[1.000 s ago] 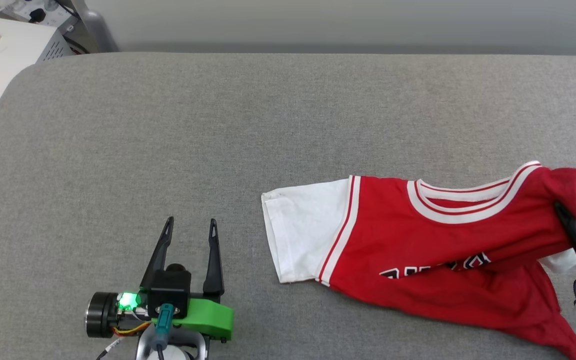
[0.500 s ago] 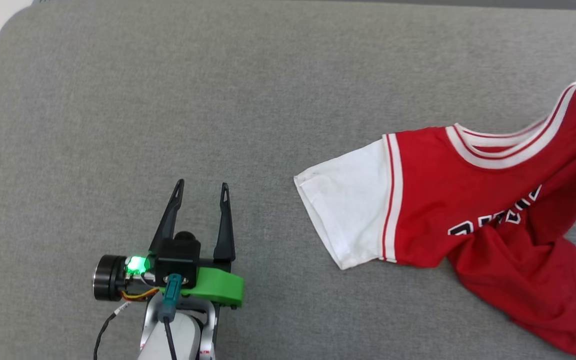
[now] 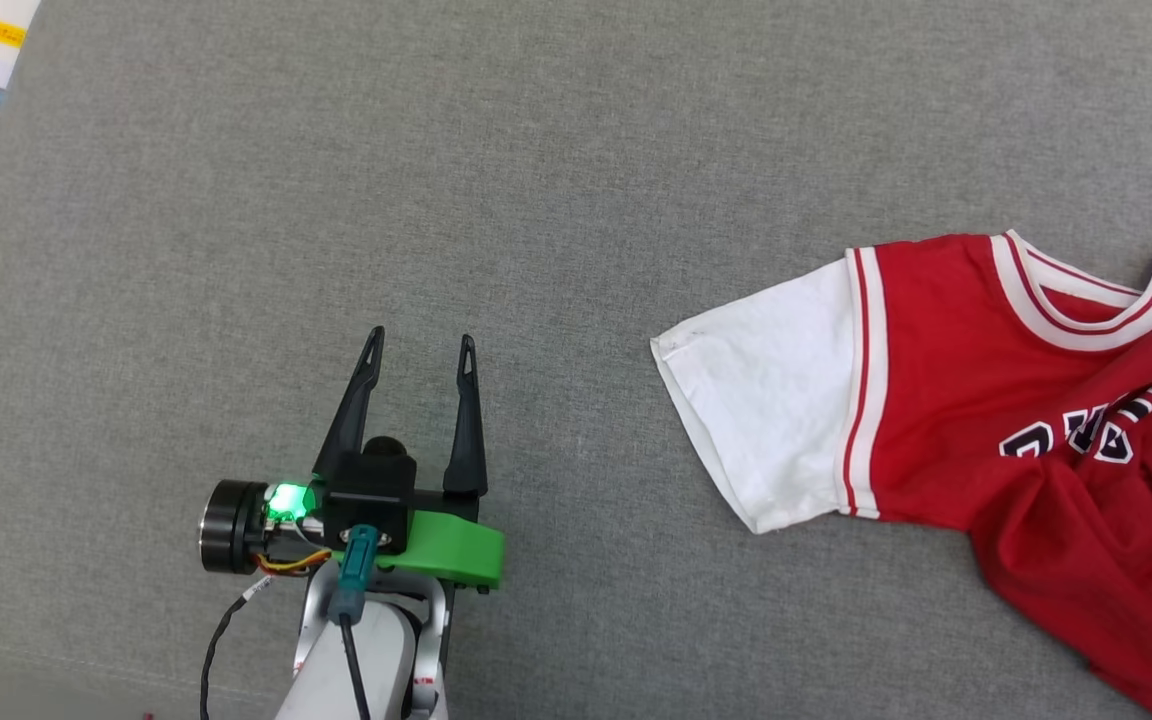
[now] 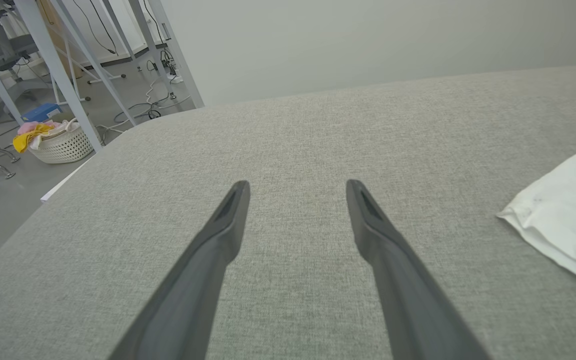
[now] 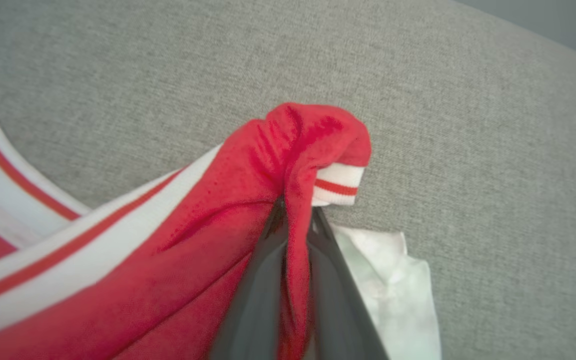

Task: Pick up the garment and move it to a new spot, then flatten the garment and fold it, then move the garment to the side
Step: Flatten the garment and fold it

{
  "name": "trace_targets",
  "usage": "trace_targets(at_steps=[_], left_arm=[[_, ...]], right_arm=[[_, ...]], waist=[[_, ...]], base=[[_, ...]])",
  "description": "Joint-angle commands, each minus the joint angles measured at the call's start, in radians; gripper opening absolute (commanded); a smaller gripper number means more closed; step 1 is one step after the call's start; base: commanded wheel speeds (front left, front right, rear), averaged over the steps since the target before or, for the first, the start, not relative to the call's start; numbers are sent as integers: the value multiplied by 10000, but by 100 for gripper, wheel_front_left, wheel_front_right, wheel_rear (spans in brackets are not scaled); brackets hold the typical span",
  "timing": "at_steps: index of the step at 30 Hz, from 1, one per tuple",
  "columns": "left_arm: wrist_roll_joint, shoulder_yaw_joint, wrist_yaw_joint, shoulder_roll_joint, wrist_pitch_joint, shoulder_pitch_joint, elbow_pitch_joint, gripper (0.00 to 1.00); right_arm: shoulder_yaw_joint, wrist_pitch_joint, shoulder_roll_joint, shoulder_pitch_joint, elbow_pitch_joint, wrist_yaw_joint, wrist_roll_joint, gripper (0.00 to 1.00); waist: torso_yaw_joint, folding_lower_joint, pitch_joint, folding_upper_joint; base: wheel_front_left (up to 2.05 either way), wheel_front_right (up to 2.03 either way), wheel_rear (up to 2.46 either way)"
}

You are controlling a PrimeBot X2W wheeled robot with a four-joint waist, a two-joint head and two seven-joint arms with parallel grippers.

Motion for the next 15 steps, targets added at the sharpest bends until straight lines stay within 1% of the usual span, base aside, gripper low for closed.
trace_targets(at_steps=[1, 2, 5, 9, 11, 15], left_arm=[[38, 30, 11, -7, -57, -45, 4, 100], [43, 48, 21, 20, -57, 23, 7, 100], [44, 118, 63, 106, -57, 229, 9, 100], [32, 237, 99, 251, -57, 516, -21, 100], [40, 281, 98, 335, -57, 627, -51, 100], [68, 347, 75, 516, -57, 782, -132, 100]], right_arm=[[53, -377, 173, 95, 223, 6, 59, 60], [-87, -788, 196, 128, 283, 6, 70, 100], [-518, -1883, 346, 352, 233, 6, 52, 100], [-1194, -3203, 573, 899, -253, 6, -583, 100], [-1718, -3777, 835, 1229, -642, 6, -988, 100], [-2905, -4434, 1817, 2161, -1974, 6, -2005, 100]], waist=[[-118, 0, -278, 0], [-177, 0, -411, 0], [-371, 0, -797, 0], [-678, 0, -1291, 0], [-811, 0, -1509, 0], [-1041, 0, -1861, 0]], base=[[0, 0, 0], [0, 0, 0], [0, 0, 0], [0, 0, 0], [0, 0, 0], [0, 0, 0]])
